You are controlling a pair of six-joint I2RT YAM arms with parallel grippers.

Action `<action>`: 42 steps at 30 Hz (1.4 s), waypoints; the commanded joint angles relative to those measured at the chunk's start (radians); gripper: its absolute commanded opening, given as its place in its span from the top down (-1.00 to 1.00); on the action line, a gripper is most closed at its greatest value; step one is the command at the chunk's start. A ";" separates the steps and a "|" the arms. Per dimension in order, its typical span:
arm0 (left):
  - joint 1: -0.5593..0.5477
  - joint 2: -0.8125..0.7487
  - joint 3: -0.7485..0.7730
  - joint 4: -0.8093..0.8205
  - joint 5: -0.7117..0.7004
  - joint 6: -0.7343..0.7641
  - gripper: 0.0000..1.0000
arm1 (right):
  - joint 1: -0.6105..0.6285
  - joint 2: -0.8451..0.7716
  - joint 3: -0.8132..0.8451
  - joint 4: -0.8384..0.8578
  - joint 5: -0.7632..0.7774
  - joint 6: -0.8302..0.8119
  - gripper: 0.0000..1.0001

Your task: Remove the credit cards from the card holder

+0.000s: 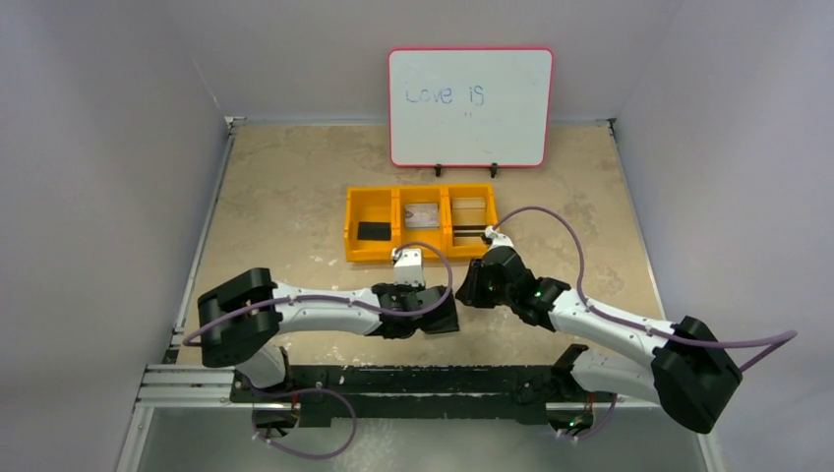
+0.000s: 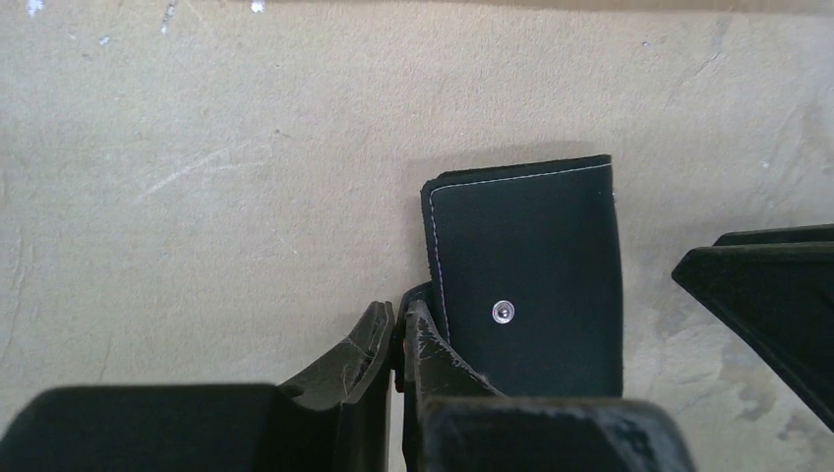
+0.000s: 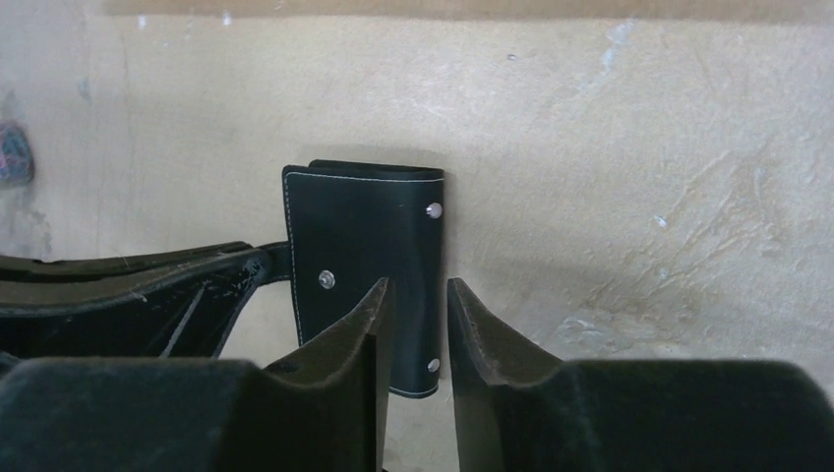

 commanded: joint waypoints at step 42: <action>0.000 -0.414 -0.269 -0.257 -0.158 -0.300 1.00 | 0.013 0.354 0.215 0.365 -0.446 -0.152 0.27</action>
